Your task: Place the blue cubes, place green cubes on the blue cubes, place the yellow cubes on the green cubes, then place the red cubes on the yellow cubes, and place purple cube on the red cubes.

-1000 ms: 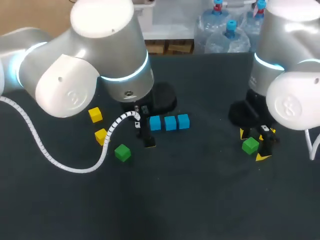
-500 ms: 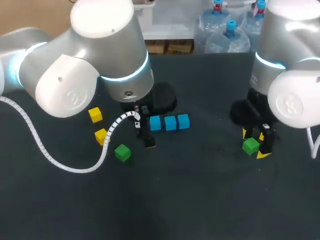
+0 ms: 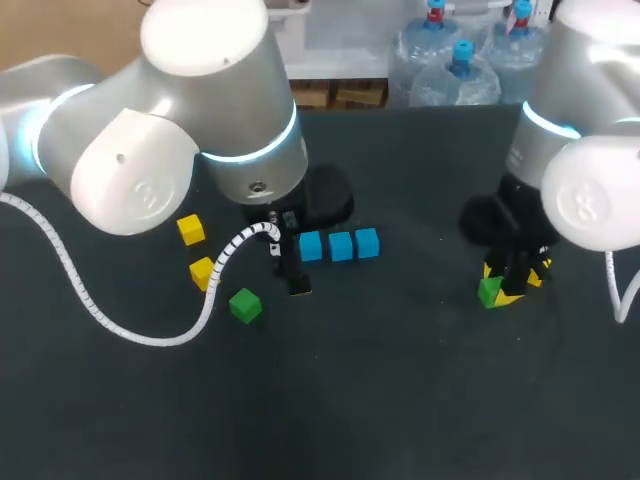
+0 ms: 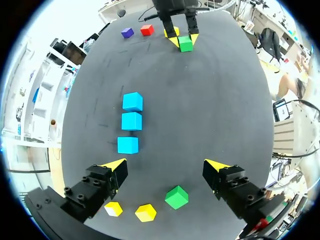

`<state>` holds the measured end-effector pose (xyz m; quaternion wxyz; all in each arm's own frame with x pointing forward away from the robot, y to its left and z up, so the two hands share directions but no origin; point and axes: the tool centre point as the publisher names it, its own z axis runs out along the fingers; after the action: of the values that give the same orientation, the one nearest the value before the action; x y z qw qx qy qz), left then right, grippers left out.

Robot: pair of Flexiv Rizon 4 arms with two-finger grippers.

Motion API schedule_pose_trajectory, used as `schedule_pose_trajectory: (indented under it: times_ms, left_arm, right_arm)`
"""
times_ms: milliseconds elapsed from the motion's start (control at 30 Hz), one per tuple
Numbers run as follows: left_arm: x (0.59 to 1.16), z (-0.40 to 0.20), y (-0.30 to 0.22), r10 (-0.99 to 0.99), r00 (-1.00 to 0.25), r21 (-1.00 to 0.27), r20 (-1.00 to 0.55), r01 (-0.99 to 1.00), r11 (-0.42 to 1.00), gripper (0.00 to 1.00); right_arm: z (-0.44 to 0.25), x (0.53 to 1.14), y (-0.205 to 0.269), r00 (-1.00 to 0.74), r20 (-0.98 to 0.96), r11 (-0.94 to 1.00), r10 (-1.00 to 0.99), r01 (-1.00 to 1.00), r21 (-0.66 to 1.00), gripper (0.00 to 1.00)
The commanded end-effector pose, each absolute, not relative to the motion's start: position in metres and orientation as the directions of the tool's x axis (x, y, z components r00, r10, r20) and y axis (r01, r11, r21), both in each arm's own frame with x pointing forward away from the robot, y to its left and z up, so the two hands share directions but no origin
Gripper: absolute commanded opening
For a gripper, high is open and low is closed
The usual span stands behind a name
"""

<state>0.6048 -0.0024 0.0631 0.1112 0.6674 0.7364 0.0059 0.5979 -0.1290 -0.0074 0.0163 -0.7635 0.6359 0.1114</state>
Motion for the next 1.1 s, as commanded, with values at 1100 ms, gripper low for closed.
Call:
schedule_pose_trajectory:
  times_ms: [1100]
  left_arm:
    - [0.669, 0.071, 0.053, 0.957, -0.072, 0.135, -0.280, 0.984, 0.114, 1.00]
  right_arm:
    - [0.074, 0.625, -0.014, 0.308, -0.278, -0.331, -0.910, -0.943, 0.040, 0.00]
